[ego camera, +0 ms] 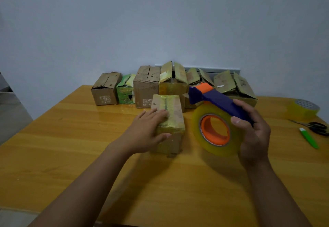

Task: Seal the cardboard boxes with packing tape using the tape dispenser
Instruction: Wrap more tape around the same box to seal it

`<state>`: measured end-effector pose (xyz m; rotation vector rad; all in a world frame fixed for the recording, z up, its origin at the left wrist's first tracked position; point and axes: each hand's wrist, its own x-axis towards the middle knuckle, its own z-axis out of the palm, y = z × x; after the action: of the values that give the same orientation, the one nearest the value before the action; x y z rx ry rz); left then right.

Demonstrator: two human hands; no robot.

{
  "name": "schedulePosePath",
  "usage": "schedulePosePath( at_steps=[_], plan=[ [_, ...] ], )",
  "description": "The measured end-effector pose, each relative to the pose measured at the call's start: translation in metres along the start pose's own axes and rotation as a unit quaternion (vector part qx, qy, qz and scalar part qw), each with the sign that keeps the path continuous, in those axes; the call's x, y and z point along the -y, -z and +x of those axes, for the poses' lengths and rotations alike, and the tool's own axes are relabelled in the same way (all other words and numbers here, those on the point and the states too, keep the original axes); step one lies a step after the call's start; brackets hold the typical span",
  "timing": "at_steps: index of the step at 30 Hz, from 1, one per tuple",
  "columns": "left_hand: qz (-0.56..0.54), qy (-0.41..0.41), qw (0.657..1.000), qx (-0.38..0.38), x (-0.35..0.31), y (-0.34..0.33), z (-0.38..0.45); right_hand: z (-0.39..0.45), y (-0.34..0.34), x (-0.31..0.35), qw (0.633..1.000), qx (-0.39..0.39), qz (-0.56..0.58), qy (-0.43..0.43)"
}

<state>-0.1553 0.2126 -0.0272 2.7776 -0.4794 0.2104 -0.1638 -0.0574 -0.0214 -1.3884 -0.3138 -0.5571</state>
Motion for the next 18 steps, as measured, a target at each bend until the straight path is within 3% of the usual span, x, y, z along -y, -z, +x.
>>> schedulePosePath(
  at_steps=[3,6,9,12,15,18],
  plan=[
    [-0.201,0.055,0.977,-0.035,-0.017,0.018,0.000,0.002,0.002,0.005,0.998,0.041,0.035,-0.027],
    [-0.383,0.122,0.907,-0.126,-0.036,0.037,0.009,0.003,-0.001,0.009,0.995,0.077,0.050,-0.037],
    [-0.534,0.184,0.824,-0.036,-0.041,0.054,0.018,0.003,-0.003,0.010,0.993,0.101,0.051,-0.036],
    [-0.592,0.176,0.785,0.038,-0.042,0.060,0.018,0.003,-0.002,0.010,0.991,0.114,0.059,-0.045],
    [-0.628,0.189,0.754,0.035,-0.043,0.061,0.018,0.003,-0.002,0.010,0.989,0.126,0.064,-0.053],
    [-0.635,0.199,0.745,0.046,-0.043,0.062,0.017,0.002,-0.003,0.010,0.987,0.132,0.067,-0.063]
  ],
)
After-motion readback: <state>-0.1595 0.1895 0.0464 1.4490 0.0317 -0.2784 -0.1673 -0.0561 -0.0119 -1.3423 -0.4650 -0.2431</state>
